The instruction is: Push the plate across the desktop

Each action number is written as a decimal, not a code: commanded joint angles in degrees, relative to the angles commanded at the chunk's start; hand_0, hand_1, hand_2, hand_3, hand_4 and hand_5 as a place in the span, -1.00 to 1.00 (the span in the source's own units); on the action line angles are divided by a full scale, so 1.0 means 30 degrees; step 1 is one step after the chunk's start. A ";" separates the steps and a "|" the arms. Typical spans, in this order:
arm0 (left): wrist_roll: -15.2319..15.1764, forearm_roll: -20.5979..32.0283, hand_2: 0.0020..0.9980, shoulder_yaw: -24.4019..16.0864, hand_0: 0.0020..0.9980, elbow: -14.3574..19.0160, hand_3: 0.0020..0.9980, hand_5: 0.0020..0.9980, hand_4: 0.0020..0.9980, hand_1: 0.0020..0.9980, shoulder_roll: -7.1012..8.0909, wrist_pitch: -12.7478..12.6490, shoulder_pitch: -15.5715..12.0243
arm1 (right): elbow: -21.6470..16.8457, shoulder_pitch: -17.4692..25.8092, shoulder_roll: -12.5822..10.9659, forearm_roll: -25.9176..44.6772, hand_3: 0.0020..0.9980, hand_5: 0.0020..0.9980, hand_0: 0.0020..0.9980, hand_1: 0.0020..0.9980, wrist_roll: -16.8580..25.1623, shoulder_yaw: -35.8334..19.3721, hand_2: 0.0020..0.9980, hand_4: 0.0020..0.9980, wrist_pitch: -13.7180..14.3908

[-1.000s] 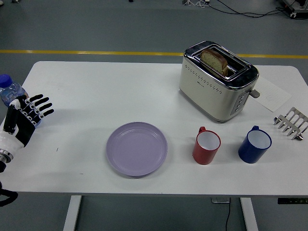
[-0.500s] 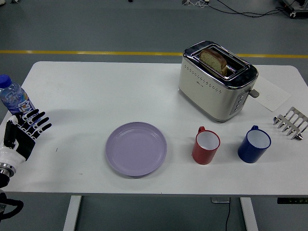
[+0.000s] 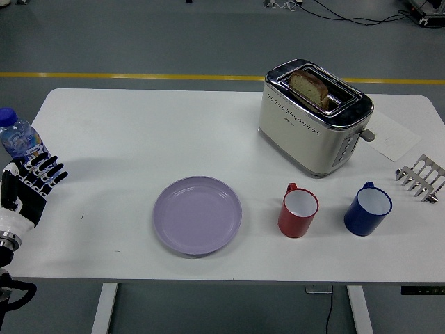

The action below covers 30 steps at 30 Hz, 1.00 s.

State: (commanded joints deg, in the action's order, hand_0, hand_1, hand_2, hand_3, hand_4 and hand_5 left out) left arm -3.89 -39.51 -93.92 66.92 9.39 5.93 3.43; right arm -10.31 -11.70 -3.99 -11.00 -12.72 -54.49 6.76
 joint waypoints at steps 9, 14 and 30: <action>-0.0118 -0.0060 0.36 -0.0191 0.30 -0.0228 0.22 0.99 -0.11 0.36 -0.0096 -0.0030 0.0002 | 0.0000 -0.0091 0.0023 -0.0334 0.21 -0.50 0.30 0.25 -0.0065 -0.0208 0.37 -0.12 0.0037; -0.0126 -0.0080 0.36 -0.0240 0.30 -0.0343 0.22 1.00 -0.10 0.36 -0.0114 -0.0050 0.0025 | 0.0000 -0.0133 0.0029 -0.0430 0.21 -0.50 0.30 0.25 -0.0090 -0.0252 0.37 -0.12 0.0037; -0.0196 0.0277 0.38 -0.0139 0.32 -0.0653 0.22 1.00 -0.10 0.38 -0.0118 -0.0233 0.0059 | 0.0000 -0.0178 0.0029 -0.0476 0.21 -0.51 0.30 0.25 -0.0058 -0.0275 0.37 -0.12 0.0045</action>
State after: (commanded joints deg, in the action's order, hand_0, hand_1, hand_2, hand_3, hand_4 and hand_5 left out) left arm -4.47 -38.68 -94.34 64.96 9.04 5.23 3.61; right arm -10.31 -12.23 -3.90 -12.43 -12.90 -55.31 6.90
